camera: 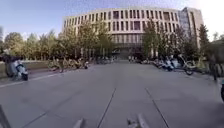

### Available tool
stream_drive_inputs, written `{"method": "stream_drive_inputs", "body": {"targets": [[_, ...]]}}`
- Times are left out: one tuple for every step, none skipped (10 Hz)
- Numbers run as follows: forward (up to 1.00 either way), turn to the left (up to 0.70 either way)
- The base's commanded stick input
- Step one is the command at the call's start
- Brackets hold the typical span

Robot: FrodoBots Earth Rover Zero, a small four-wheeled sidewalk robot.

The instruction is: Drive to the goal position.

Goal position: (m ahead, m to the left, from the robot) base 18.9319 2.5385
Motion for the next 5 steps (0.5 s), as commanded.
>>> {"method": "stream_drive_inputs", "body": {"targets": [[0.60, 0.00], [0.60, 0.00], [0.60, 0.00], [0.60, 0.00], [0.60, 0.00]]}}
